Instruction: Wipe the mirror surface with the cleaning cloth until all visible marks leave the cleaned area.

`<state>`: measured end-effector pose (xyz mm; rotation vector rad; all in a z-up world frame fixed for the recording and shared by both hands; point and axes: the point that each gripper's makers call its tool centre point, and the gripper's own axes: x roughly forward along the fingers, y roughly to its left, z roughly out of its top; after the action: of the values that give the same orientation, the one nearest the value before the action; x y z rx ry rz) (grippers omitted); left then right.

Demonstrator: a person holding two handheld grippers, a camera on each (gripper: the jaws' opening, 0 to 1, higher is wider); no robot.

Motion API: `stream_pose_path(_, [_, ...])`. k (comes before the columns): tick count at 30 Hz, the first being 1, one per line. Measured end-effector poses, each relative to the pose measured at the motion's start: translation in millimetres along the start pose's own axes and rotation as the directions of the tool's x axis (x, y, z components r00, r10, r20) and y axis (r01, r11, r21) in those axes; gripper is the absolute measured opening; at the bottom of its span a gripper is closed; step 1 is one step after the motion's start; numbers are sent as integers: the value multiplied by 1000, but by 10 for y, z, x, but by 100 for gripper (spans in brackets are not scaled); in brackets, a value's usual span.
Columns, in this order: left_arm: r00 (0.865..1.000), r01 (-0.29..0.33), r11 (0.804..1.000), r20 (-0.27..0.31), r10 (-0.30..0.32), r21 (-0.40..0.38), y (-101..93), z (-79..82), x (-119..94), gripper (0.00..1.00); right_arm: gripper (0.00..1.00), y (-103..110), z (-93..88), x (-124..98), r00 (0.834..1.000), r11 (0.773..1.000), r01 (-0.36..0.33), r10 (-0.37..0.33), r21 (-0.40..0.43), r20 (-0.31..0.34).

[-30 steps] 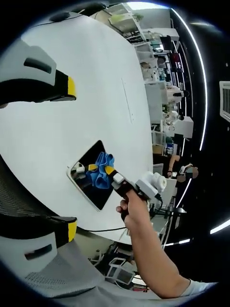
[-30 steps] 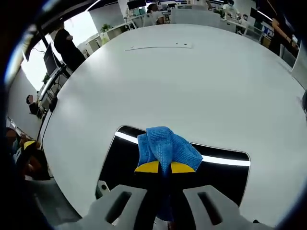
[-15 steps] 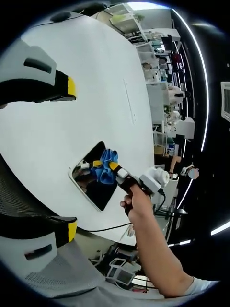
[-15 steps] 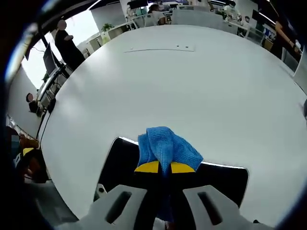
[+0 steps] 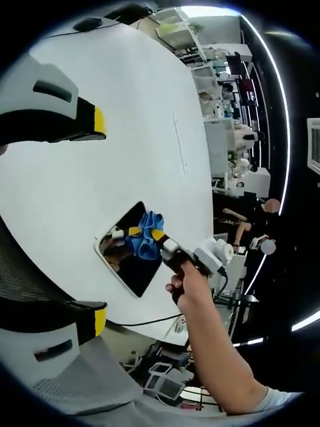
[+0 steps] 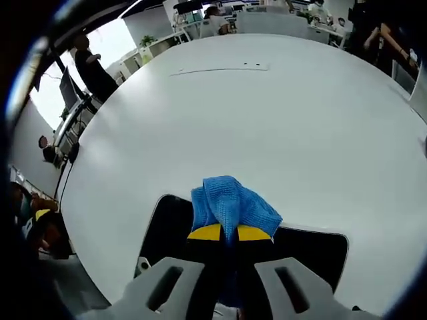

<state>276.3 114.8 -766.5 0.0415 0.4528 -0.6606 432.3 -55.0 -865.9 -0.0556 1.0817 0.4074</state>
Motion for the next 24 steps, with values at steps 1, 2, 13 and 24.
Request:
stream_pose_path(1, [1000,4,1000,0,-4,-5,-8,2,2,99,1,0,-7,-6,1000,1000,1,-1,-6,0])
stream_pose_path(2, [1000,5,1000,-1,-5,-6,-12,1,3,99,1,-7,-17,-16,1000,1000,4,-4,-15,0])
stream_pose_path(13, [1000,13,1000,1,-12,-12,-23,3,9,99,1,-141,-76,-81,1000,1000,11,-11,2,-8])
stream_pose_path(24, [1000,7,1000,-4,-7,-7,-15,-7,8,99,1,-261,-114,-113,1000,1000,26,-26,-4,-14])
